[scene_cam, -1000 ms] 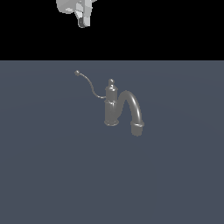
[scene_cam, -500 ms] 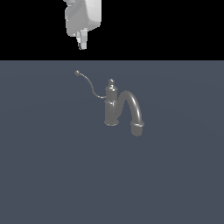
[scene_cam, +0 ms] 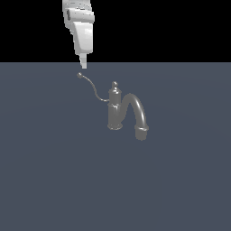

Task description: Turn on the faucet by rotating a designated handle.

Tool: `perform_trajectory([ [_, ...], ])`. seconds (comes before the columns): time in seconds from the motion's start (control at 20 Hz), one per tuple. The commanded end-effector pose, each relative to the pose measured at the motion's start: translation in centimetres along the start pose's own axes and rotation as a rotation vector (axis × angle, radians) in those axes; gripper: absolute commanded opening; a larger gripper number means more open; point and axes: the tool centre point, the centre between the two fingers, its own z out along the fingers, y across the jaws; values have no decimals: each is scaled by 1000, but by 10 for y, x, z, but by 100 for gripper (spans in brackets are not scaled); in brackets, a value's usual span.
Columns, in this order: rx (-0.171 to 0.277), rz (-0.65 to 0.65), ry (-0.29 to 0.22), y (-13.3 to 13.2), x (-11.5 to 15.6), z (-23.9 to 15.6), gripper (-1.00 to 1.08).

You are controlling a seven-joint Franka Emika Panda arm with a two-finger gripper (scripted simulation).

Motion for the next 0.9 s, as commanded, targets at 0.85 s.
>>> perform_trajectory([
  [0.85,5,112,3,-17,-4,31,-100],
])
